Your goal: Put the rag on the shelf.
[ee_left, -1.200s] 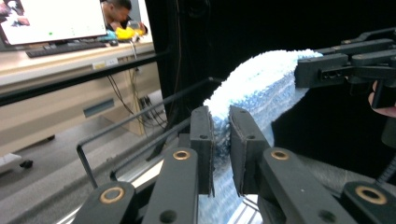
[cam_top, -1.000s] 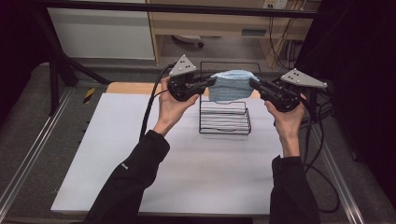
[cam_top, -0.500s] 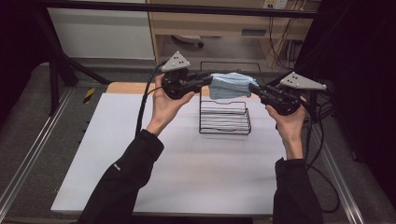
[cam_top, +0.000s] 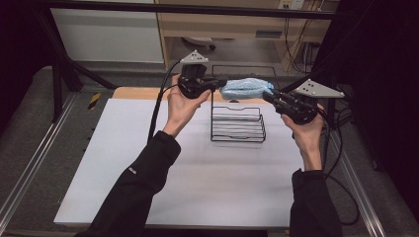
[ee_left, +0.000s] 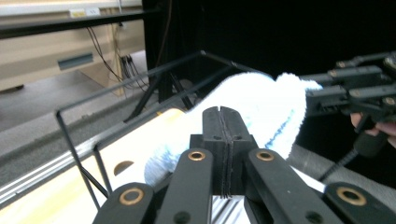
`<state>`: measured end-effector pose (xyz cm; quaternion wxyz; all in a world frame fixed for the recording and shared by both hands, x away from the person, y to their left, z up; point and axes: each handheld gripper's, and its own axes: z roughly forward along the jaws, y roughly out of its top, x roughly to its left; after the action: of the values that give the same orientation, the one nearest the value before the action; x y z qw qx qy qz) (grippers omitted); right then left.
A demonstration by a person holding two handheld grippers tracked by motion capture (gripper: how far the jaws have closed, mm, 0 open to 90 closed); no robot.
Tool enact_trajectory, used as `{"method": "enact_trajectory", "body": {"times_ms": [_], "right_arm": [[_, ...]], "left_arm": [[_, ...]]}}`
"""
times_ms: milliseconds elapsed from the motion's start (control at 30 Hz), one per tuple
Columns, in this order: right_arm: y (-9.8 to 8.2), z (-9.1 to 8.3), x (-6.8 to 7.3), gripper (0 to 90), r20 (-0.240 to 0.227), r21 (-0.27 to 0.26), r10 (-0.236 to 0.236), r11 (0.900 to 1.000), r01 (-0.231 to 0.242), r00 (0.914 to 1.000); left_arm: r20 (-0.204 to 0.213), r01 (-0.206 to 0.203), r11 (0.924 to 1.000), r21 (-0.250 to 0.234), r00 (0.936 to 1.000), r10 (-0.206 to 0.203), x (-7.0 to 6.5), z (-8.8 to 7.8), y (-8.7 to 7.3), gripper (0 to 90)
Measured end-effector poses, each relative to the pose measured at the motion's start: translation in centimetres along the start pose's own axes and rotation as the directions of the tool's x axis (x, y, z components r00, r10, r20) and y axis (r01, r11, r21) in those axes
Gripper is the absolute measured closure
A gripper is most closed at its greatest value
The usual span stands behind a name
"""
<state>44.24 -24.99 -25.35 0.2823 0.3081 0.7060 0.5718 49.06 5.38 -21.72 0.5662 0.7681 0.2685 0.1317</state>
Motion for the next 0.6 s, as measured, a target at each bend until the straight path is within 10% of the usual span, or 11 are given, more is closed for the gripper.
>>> {"method": "enact_trajectory", "body": {"times_ms": [600], "right_arm": [[1.4, -0.5, 1.2, 59.3, -0.009, -0.004, -0.028, 1.000, 0.028, 0.9996]], "left_arm": [[-0.010, -0.047, 0.9974, 0.056, 0.9988, 0.047, -0.3, 0.8, -1.7, 90.0]]}}
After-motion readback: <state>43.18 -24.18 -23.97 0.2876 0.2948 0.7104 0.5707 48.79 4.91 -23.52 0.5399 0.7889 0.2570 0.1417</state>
